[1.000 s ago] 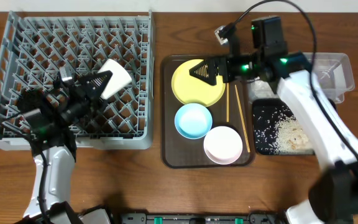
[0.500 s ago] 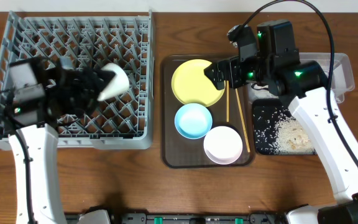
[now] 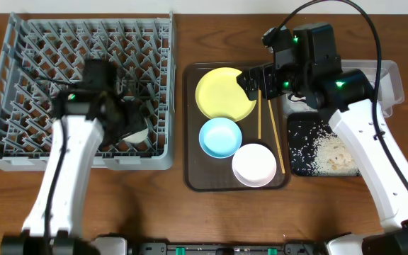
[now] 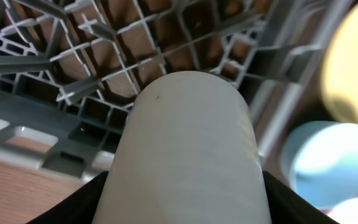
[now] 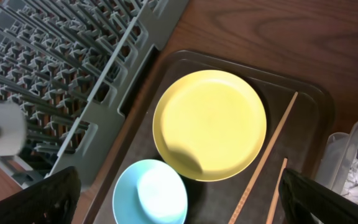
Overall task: Sort waste into correct bins and load items into the dishwasher
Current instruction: 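Lower the white cup into the rack and open the left gripper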
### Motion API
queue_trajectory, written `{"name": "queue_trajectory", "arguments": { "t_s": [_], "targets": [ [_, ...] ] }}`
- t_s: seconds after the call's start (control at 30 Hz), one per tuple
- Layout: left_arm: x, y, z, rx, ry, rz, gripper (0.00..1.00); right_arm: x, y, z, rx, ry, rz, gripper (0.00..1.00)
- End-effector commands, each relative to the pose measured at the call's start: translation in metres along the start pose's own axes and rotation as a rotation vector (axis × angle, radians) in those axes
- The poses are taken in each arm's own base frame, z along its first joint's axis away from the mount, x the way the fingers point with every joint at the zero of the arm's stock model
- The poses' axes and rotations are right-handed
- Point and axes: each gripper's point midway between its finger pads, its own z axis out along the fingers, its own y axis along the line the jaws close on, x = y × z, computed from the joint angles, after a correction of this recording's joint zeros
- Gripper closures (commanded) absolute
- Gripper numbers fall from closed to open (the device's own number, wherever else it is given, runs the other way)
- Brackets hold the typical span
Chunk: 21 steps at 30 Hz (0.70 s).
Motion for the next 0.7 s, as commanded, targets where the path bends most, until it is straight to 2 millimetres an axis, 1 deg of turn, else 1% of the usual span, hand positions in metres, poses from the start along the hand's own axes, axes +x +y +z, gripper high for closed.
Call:
{"name": "queue_trajectory", "arguments": {
  "t_s": [0.0,0.13,0.23,0.27,0.3,0.5,0.67],
  "targets": [
    [0.008,0.002,0.024,-0.057,0.072,0.048,0.87,-0.002,-0.001,-0.002,0.008,-0.007,-0.017,0.01],
    [0.016,-0.006,0.034,-0.060,0.116,0.080,0.87,-0.002,-0.001,-0.002,0.008,-0.005,-0.016,0.01],
    [0.020,-0.009,0.035,-0.069,0.130,0.100,0.83,-0.001,-0.001,-0.002,0.008,-0.004,-0.016,0.01],
    [0.020,-0.009,0.035,-0.071,0.129,0.103,0.83,-0.002,-0.001,-0.002,0.008,-0.004,-0.016,0.01],
    [0.020,-0.010,0.035,-0.071,0.127,0.105,0.78,-0.002,0.000,-0.002,0.008,-0.004,-0.016,0.01],
    [0.017,-0.011,0.036,-0.064,0.114,0.105,0.78,-0.001,0.000,-0.002,0.008,-0.004,-0.016,0.01],
    [0.016,-0.012,0.038,-0.063,0.113,0.122,0.70,-0.001,0.001,-0.002,0.000,-0.002,-0.016,0.01]
  ]
}}
